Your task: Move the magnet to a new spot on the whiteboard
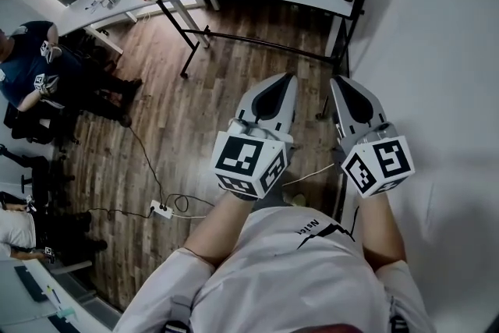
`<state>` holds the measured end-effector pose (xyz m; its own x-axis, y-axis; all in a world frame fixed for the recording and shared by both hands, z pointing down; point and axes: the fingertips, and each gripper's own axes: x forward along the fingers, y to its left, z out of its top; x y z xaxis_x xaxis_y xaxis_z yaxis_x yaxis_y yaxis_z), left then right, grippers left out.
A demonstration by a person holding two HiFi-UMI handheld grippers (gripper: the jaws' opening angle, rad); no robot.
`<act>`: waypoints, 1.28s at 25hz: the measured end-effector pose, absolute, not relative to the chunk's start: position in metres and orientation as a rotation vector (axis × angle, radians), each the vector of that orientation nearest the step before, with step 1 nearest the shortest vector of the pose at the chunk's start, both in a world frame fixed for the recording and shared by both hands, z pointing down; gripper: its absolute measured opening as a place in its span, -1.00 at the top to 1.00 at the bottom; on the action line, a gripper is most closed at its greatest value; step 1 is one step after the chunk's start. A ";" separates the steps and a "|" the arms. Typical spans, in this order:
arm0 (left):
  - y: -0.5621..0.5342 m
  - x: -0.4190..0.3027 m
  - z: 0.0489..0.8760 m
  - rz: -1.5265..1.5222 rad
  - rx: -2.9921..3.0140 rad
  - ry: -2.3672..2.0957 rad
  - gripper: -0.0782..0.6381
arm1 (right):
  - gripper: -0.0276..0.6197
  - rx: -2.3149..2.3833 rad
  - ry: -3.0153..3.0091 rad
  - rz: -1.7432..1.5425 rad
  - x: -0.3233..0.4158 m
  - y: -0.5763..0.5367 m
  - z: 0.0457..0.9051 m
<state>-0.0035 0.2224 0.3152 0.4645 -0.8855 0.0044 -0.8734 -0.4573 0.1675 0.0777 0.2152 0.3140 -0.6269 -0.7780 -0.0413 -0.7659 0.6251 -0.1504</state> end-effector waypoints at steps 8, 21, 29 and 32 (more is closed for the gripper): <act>0.138 -0.029 0.326 -0.102 2.588 -1.532 0.75 | 0.88 -1.344 2.725 -0.185 0.048 0.137 0.319; -0.019 -0.075 0.330 -0.082 2.638 -1.430 0.75 | 0.88 -1.450 2.700 -0.197 -0.010 -0.009 0.318; -0.068 -0.080 0.337 -0.090 2.676 -1.357 0.75 | 0.88 -1.545 2.646 -0.185 -0.015 -0.051 0.325; -0.085 -0.077 0.344 -0.096 2.671 -1.356 0.75 | 0.88 -1.552 2.640 -0.180 -0.011 -0.066 0.328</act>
<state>-0.0773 -0.0854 0.3435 0.5905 -0.8070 0.0082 -0.7977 -0.5822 0.1571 -0.0110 -0.0655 0.3279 -0.4860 -0.8739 -0.0035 -0.8653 0.4818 -0.1381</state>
